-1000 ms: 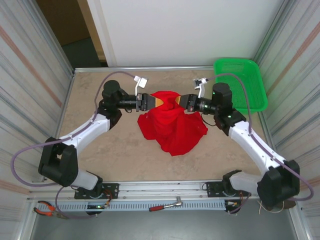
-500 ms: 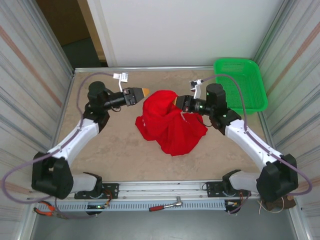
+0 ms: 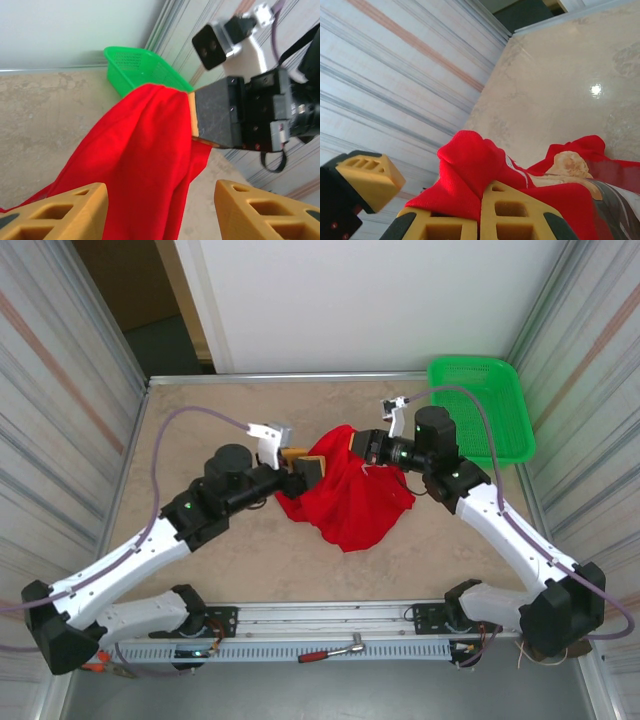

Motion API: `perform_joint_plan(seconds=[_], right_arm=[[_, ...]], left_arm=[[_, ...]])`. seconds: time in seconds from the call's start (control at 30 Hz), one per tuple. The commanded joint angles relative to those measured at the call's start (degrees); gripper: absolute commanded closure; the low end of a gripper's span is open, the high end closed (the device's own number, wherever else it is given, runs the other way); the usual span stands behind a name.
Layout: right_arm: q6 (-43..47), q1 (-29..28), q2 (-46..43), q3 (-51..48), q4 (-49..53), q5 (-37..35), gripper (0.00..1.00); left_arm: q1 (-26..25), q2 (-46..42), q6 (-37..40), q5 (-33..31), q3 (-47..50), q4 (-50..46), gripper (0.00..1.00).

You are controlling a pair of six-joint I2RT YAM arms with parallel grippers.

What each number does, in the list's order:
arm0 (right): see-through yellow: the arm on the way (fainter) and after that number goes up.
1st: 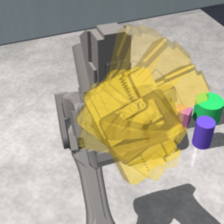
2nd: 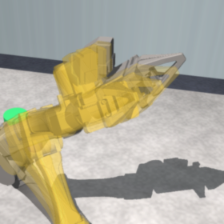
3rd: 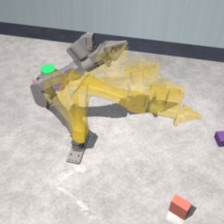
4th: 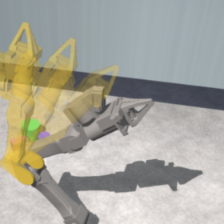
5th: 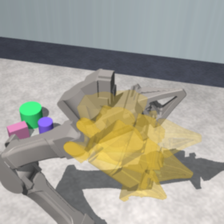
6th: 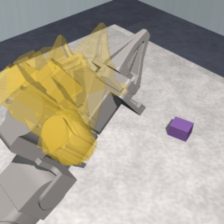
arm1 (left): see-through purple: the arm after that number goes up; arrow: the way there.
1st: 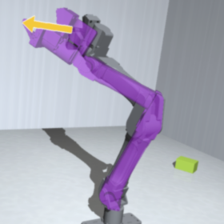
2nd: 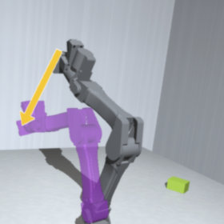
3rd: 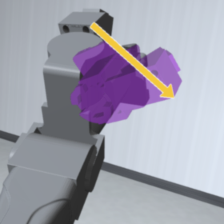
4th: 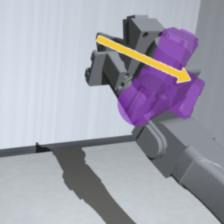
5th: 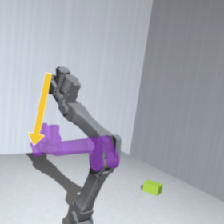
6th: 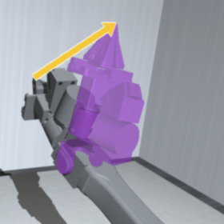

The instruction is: Fold the inside-out t-shirt

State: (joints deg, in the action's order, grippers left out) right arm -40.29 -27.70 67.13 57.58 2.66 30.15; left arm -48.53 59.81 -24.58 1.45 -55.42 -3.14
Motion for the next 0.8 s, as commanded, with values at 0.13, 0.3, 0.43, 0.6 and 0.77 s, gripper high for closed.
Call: perform_joint_plan(seconds=[0.13,0.3,0.43,0.6,0.77], right_arm=[[0.11,-1.36,0.26,3.06,0.60,-1.89,1.00],[0.55,-2.08,0.68,3.24,1.21,-2.20,1.00],[0.83,-2.60,1.03,3.41,1.46,-2.45,1.00],[1.20,-2.77,1.20,3.40,1.87,-2.82,1.00],[1.15,-2.84,1.21,3.83,1.89,-2.66,1.00]], left_arm=[[-1.39,8.24,5.79,-5.26,-4.23,2.99,0.41],[-1.39,11.57,7.41,-2.84,-5.38,5.77,0.39],[-1.32,12.69,7.59,-2.37,-5.20,7.18,0.37],[-1.39,11.39,6.41,-0.96,-3.08,10.27,0.36],[-1.39,12.72,6.21,-1.17,-2.94,9.42,0.35]])
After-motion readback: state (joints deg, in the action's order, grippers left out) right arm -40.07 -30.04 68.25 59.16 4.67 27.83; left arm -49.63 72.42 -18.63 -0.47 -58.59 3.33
